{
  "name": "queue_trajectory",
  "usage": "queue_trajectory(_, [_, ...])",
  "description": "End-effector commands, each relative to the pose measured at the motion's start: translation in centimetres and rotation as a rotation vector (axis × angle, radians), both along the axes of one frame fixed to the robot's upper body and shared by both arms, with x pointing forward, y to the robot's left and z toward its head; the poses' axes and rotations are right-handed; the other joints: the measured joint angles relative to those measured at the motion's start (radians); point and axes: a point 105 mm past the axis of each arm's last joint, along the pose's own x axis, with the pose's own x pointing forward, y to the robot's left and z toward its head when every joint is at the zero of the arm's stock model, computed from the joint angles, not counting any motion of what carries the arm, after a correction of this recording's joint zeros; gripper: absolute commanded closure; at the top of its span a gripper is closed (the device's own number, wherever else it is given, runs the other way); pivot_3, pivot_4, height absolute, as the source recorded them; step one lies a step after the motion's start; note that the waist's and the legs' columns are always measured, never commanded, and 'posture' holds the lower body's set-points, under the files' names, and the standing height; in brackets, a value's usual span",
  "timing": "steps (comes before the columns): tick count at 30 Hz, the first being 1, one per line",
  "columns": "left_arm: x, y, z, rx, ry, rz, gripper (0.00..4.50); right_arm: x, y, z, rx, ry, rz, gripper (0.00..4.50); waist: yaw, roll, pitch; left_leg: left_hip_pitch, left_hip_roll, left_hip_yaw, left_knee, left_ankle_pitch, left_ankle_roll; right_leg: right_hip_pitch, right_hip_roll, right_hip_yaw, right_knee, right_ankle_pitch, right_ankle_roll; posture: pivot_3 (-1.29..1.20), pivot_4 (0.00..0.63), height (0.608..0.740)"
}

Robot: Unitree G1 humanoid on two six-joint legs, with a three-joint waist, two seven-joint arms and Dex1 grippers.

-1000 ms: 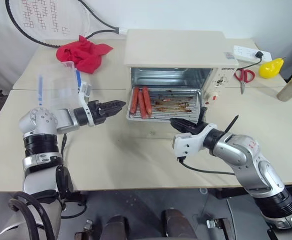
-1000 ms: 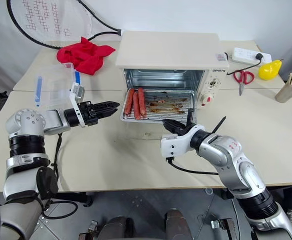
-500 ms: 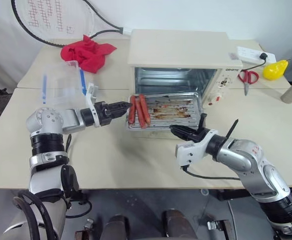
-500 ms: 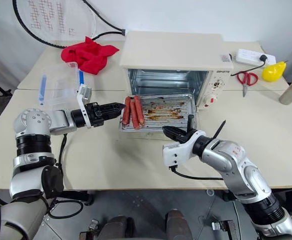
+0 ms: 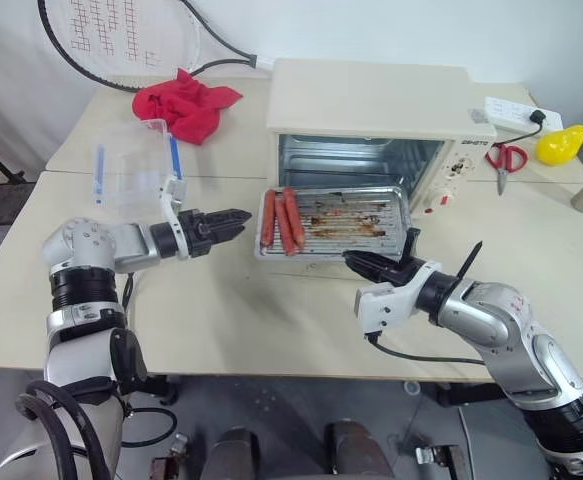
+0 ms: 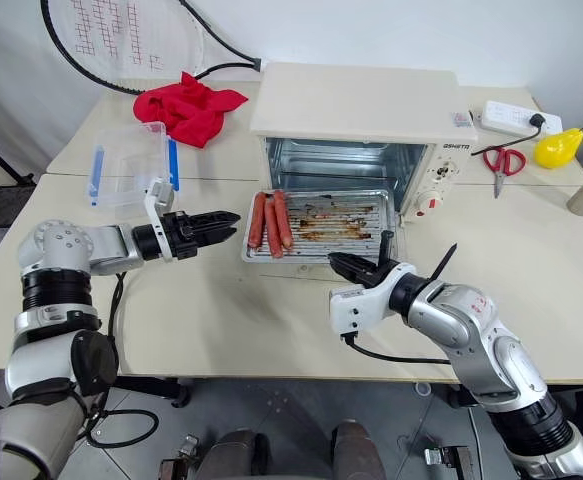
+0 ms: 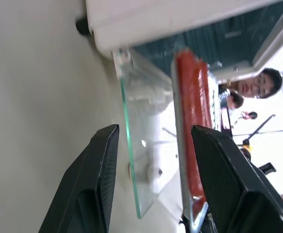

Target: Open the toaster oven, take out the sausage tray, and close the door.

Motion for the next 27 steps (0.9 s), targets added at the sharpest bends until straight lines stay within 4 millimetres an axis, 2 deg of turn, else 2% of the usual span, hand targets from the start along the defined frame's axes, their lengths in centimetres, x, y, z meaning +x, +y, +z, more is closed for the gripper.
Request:
queue_trajectory(1, [-0.1, -0.3, 1.4, -0.026, -0.045, -0.019, 2.03, -0.8, 0.5, 2.0, 0.034, -0.068, 0.041, 4.5, -0.001, 0.0, 0.0, 0.0, 0.0, 0.0, 0.0, 0.0, 0.0, 0.0, 0.0, 0.0, 0.0, 0.0, 0.0, 0.0, 0.15, 0.74])
queue_trajectory(14, [-0.8, -0.3, 1.2, -0.032, -0.022, -0.049, 2.03, -1.1, 0.7, 2.0, 0.039, -0.055, 0.065, 4.5, 0.008, 0.0, 0.0, 0.0, 0.0, 0.0, 0.0, 0.0, 0.0, 0.0, 0.0, 0.0, 0.0, 0.0, 0.0, 0.0, 0.15, 0.74])
queue_trajectory(18, [-1.4, -2.2, 1.5, -0.061, -0.01, -0.132, 2.03, -1.3, 1.1, 2.1, 0.04, -0.059, 0.103, 4.5, 0.01, 0.0, 0.0, 0.0, -0.001, 0.0, 0.0, 0.0, 0.0, 0.0, 0.0, 0.0, 0.0, 0.0, 0.0, 0.0, 0.15, 0.74])
queue_trajectory(23, [-2.0, -2.9, 2.0, -0.086, 0.001, -0.181, 2.03, -1.4, 1.2, 2.3, 0.041, -0.061, 0.13, 4.5, 0.009, 0.0, 0.0, 0.0, -0.001, 0.0, 0.0, 0.0, 0.0, 0.0, -0.001, 0.0, 0.0, 0.0, 0.0, 0.0, 0.15, 0.74])
queue_trajectory(27, [-1.8, -3.0, 2.6, -0.126, 0.017, -0.171, 2.86, -1.5, 1.2, 2.3, 0.049, -0.055, 0.136, 4.5, 0.01, 0.0, 0.0, 0.0, -0.001, 0.0, 0.0, 0.0, 0.0, 0.0, 0.0, 0.0, 0.0, 0.0, 0.0, 0.0, 0.15, 0.74])
